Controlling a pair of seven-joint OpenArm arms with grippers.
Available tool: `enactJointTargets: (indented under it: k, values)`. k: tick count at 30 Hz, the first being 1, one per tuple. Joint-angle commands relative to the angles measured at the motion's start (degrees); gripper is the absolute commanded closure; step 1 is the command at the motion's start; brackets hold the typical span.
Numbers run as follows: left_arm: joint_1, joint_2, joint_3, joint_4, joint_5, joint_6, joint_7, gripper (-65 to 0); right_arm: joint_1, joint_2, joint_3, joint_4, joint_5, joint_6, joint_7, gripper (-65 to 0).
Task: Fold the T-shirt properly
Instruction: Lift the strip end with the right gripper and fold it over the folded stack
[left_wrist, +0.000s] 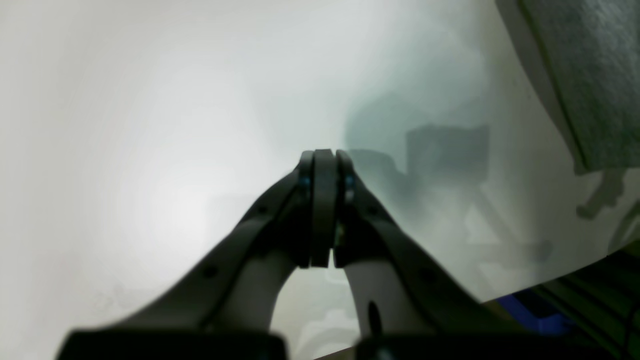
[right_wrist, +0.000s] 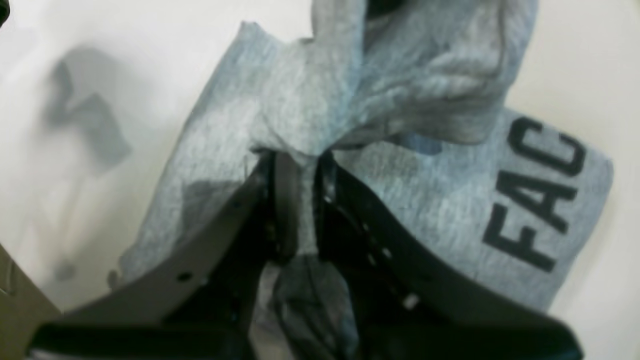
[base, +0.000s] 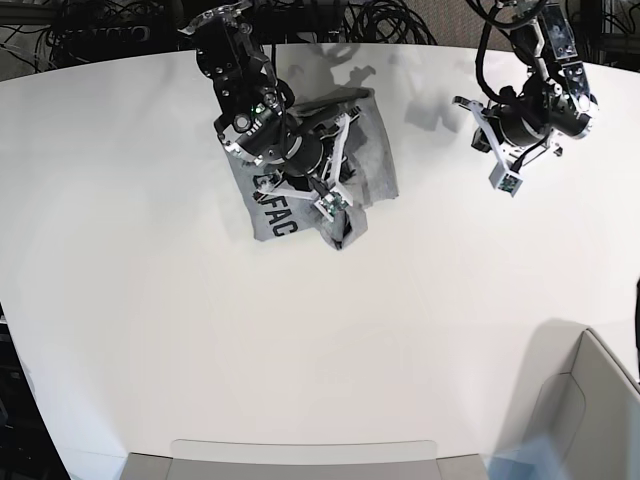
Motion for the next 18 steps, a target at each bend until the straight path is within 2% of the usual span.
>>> enactJointTargets:
  k: [1, 3, 5, 8, 10, 13, 16, 18]
  values:
    - [-0.3, -0.5, -0.2, 0.8, -0.6, -0.1, -0.8, 0.0, 0.8, -0.6, -1.2, 1.2, 0.8, -0.1, 1.4, -4.3]
    - [-0.3, -0.5, -0.2, 0.8, -0.6, -0.1, -0.8, 0.0, 0.9, -0.5, -3.2, 1.9, 0.9, 0.0, 1.4, -14.1]
    - [-0.3, -0.5, -0.2, 0.8, -0.6, -0.1, -0.8, 0.0, 0.9, -0.3, -6.6, 3.3, 0.9, 0.2, 1.2, -21.3]
    - [-0.3, -0.5, -0.2, 0.8, -0.6, -0.1, -0.8, 0.0, 0.9, 0.2, -13.4, 4.1, 0.9, 0.2, 1.0, -27.1]
    - [-0.3, -0.5, -0.2, 0.8, -0.6, -0.1, -0.8, 0.0, 0.9, 0.6, -16.1, 4.1, 0.9, 0.2, 1.1, -27.5]
    - [-0.3, -0.5, -0.2, 0.8, -0.6, -0.1, -0.8, 0.0, 0.4, 0.6, -15.5, 7.9, 0.9, 0.1, 1.3, -27.4]
    - [-0.3, -0.5, -0.2, 0.8, -0.5, -0.1, -0.8, 0.0, -0.5, 2.0, -9.9, 15.5, 0.7, 0.1, 1.2, -26.6]
    - [-0.3, -0.5, 0.1, 0.8, -0.5, -0.1, -0.8, 0.0, 0.7, 2.8, -5.1, 15.7, 0.6, 0.1, 1.0, -20.2]
